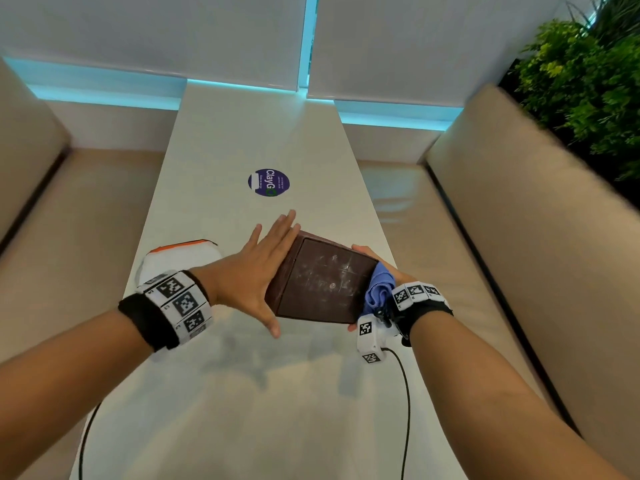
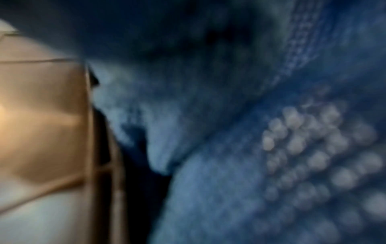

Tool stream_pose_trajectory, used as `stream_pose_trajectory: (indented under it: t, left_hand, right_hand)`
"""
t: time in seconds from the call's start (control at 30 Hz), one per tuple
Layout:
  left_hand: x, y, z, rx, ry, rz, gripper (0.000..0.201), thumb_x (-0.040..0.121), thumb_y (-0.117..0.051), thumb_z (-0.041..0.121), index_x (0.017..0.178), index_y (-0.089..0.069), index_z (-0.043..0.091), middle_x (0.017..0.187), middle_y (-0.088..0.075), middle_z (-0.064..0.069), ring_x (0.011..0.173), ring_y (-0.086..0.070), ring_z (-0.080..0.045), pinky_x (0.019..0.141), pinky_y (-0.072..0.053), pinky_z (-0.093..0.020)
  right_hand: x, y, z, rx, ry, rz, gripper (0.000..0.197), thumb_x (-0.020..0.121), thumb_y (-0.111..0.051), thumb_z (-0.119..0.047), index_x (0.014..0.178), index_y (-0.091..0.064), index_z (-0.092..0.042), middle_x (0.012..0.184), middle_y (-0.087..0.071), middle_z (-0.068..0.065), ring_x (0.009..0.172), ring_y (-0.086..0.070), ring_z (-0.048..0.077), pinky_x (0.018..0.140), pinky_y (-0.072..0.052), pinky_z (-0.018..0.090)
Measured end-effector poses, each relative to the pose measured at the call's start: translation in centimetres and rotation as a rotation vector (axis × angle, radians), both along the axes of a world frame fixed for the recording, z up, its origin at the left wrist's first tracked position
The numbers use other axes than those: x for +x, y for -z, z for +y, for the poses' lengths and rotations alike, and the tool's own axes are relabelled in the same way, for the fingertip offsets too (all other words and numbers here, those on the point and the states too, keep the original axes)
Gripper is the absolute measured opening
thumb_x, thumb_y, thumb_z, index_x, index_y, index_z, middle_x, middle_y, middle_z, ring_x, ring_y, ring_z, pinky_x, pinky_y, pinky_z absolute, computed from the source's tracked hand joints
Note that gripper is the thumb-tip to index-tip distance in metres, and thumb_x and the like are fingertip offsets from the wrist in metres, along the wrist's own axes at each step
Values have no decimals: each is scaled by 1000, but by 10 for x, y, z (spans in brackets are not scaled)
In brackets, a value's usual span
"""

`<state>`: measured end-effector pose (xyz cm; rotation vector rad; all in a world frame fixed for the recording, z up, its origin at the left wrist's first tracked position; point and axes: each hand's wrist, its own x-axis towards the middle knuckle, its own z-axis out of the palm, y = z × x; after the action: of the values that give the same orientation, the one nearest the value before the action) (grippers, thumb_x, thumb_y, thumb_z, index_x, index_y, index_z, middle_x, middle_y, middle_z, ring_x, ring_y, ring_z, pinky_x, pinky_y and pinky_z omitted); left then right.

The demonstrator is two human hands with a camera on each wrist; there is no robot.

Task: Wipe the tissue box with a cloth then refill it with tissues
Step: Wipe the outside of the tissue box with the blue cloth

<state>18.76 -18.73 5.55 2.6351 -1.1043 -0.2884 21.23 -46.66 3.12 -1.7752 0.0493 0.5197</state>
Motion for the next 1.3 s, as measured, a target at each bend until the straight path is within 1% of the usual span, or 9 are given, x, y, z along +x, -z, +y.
stream_pose_trajectory:
  t: [0.13, 0.27, 0.37, 0.47, 0.53, 0.63, 0.93, 1.1, 1.3]
  left_hand:
    - [7, 23, 2, -50, -35, -48, 152, 47, -71, 79, 134, 43, 29, 153, 38, -2, 140, 37, -12, 111, 25, -40]
    - [3, 44, -5, -197, -101, -7, 129, 56, -69, 69, 142, 20, 33, 158, -1, -16, 148, 1, -26, 120, -7, -58]
    - [3, 65, -7, -344, -173, 93, 130, 53, -72, 61, 146, 14, 29, 156, -8, -14, 147, -13, -31, 119, -19, -57]
    - [5, 76, -11, -509, -264, 205, 132, 51, -81, 50, 150, -1, 16, 149, -20, -2, 143, -23, -19, 118, -27, -47]
    - [4, 77, -13, -609, -304, 277, 120, 50, -83, 47, 144, -12, 29, 141, -29, 9, 135, -32, -9, 116, -31, -40]
    - [6, 84, -10, -646, -358, 341, 123, 49, -88, 40, 146, -13, 21, 141, -34, 0, 135, -36, -15, 113, -35, -48]
    - [6, 96, -3, -667, -457, 382, 122, 49, -91, 29, 145, -17, 20, 141, -38, -2, 134, -41, -12, 113, -38, -45]
    - [15, 109, 4, -544, -530, 399, 145, 39, -91, 55, 149, -6, 17, 145, -34, -6, 136, -38, -23, 110, -39, -50]
    - [18, 102, -6, -467, -517, 281, 134, 31, -78, 57, 143, -21, 11, 134, -37, -8, 122, -40, -23, 107, -37, -46]
  right_hand:
    - [23, 68, -15, -32, 18, 26, 95, 54, -76, -69, 129, -49, -16, 121, -65, -10, 107, -63, 4, 112, -33, 50]
    - [7, 16, 17, -76, 115, 345, 49, 99, -40, -38, 142, -36, -15, 133, -49, 7, 114, -48, 21, 100, -40, 37]
    - [5, 27, 7, 6, 231, 478, 68, 88, -46, -60, 134, -49, -10, 132, -54, 12, 123, -49, 30, 106, -38, 45]
    - [19, 67, -10, -25, 359, 494, 98, 56, -64, -80, 130, -55, -16, 126, -62, 14, 116, -60, 33, 103, -45, 48]
    - [12, 55, 2, 56, 356, 460, 80, 73, -55, -74, 129, -55, -17, 123, -63, 15, 111, -62, 33, 103, -46, 50]
    - [5, 43, 17, 113, 289, 292, 43, 99, -28, -50, 139, -41, -39, 127, -56, 7, 118, -55, 34, 105, -43, 52]
    - [-6, 32, 35, -393, 143, -395, 42, 100, -44, -21, 142, -44, -17, 136, -56, 13, 126, -52, 26, 100, -37, 22]
    - [2, 38, 50, -379, 38, -206, 47, 97, -45, -40, 139, -44, -19, 159, -15, 6, 148, -14, 22, 120, -19, 39]
    - [7, 37, 82, -670, 51, -357, 34, 99, -39, -27, 128, -47, -11, 142, -44, 13, 135, -37, 34, 106, -38, 44]
